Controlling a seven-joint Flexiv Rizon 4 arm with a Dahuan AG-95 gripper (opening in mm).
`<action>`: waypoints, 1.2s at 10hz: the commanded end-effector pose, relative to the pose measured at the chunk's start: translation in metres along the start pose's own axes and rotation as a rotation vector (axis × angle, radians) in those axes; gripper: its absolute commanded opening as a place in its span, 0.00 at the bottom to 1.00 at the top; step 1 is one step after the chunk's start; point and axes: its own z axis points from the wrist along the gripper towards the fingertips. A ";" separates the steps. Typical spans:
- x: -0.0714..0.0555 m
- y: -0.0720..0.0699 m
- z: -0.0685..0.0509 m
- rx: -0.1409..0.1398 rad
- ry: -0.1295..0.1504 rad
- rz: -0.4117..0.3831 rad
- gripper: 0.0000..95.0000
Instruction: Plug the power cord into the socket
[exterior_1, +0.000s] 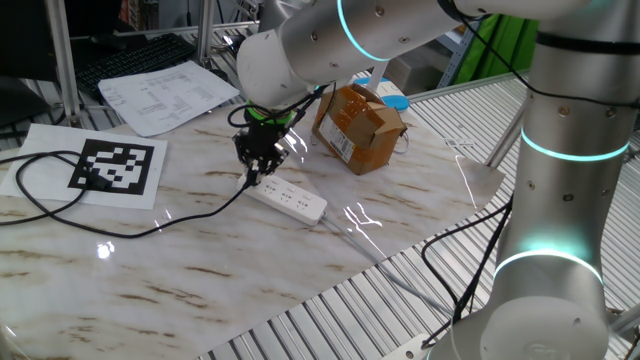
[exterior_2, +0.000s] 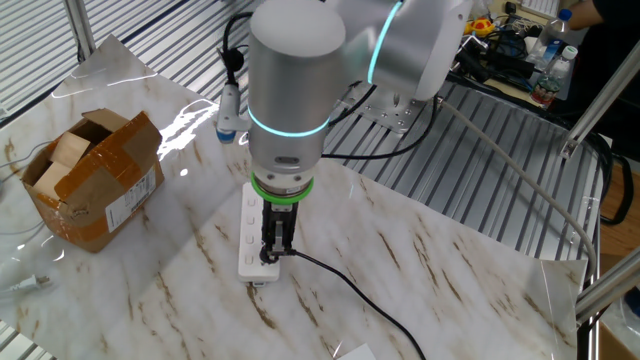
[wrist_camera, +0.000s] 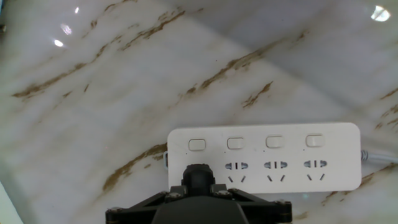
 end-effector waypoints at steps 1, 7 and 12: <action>-0.001 0.001 0.077 -0.005 -0.007 -0.002 0.00; 0.001 0.001 0.077 -0.013 0.007 -0.014 0.00; 0.002 0.001 0.075 -0.013 0.044 0.011 0.40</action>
